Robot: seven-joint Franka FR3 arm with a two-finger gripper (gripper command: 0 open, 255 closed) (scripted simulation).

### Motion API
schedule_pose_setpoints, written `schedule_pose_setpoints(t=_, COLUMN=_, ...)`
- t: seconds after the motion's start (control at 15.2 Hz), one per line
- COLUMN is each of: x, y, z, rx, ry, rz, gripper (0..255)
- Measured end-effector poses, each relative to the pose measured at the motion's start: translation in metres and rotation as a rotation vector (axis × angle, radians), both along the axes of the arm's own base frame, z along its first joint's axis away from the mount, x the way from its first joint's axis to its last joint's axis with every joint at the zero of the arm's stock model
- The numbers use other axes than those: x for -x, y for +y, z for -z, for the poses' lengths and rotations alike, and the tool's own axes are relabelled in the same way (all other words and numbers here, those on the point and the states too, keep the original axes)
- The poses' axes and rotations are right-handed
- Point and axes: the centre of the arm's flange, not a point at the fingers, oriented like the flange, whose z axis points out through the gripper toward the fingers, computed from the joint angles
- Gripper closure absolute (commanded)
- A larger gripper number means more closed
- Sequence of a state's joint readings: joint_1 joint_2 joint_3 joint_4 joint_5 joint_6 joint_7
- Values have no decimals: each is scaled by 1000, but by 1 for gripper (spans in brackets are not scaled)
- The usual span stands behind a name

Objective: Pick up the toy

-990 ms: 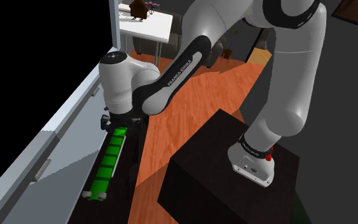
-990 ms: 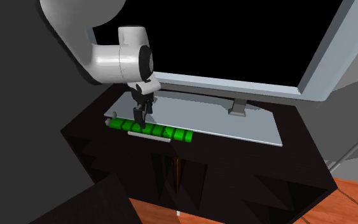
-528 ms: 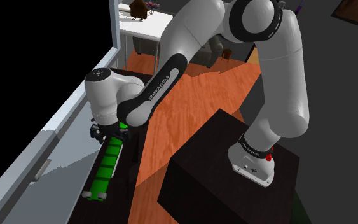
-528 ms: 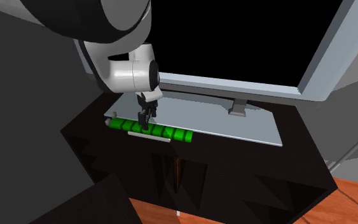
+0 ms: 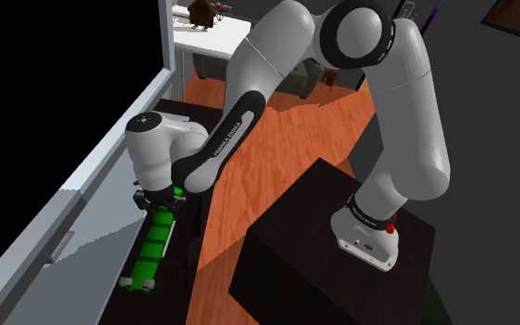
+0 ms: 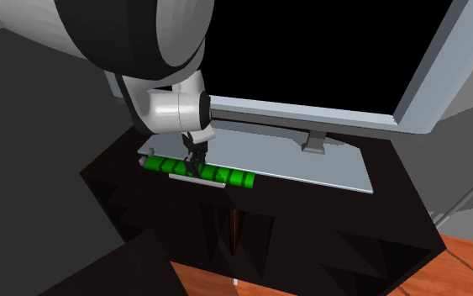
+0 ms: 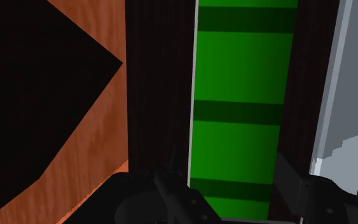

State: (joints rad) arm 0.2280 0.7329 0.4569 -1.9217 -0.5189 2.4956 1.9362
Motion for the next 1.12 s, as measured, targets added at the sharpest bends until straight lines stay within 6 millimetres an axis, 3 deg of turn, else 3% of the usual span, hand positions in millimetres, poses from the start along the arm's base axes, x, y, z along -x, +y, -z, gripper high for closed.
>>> schedule_pose_setpoints(t=0.59, x=0, y=0, z=0, rx=0, ry=0, rz=0, gripper=255)
schedule_pose_setpoints(t=1.12, x=0, y=-1, z=-37, rx=0, ry=0, rz=0, gripper=255)
